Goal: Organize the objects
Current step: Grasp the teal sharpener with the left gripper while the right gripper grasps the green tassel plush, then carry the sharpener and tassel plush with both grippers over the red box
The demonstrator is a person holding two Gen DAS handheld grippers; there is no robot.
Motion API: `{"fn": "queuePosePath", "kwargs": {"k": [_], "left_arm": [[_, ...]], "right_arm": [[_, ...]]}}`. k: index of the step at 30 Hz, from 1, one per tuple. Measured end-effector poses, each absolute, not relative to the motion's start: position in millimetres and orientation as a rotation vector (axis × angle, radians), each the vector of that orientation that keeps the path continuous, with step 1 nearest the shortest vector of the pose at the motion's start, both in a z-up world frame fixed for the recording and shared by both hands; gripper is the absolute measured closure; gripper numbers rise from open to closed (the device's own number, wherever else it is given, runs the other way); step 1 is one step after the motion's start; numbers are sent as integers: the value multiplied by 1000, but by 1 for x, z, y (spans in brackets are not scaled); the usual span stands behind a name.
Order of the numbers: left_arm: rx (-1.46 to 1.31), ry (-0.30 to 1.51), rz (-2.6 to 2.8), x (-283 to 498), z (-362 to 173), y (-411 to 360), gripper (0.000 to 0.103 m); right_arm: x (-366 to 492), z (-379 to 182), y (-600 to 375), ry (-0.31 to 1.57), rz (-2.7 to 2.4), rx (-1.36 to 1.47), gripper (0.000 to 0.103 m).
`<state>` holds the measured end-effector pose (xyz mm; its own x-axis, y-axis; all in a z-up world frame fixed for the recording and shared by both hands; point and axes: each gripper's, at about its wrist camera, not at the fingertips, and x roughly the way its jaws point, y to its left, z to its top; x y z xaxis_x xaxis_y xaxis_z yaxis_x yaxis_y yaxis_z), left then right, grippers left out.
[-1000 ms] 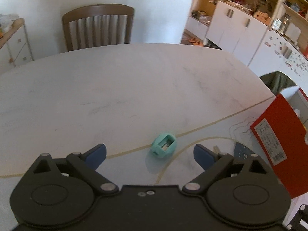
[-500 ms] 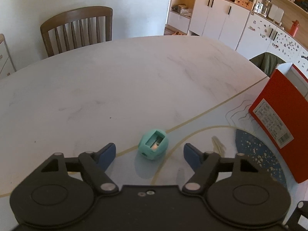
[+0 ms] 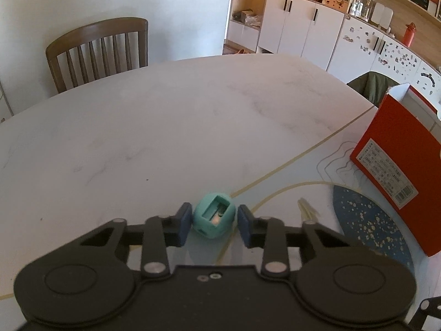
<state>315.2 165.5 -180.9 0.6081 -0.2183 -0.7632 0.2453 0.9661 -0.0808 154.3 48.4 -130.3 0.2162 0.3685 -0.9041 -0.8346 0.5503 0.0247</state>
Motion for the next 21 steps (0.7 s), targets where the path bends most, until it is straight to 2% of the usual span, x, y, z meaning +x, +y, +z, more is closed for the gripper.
{"fn": "queuePosePath", "kwargs": {"k": [10, 21], "left_arm": [[11, 884, -259, 311, -178, 168, 71], [-36, 866, -245, 289, -149, 173, 71]], "right_arm": [[155, -122, 43, 1040, 874, -500, 52], [150, -80, 9, 1032, 855, -354, 53]]}}
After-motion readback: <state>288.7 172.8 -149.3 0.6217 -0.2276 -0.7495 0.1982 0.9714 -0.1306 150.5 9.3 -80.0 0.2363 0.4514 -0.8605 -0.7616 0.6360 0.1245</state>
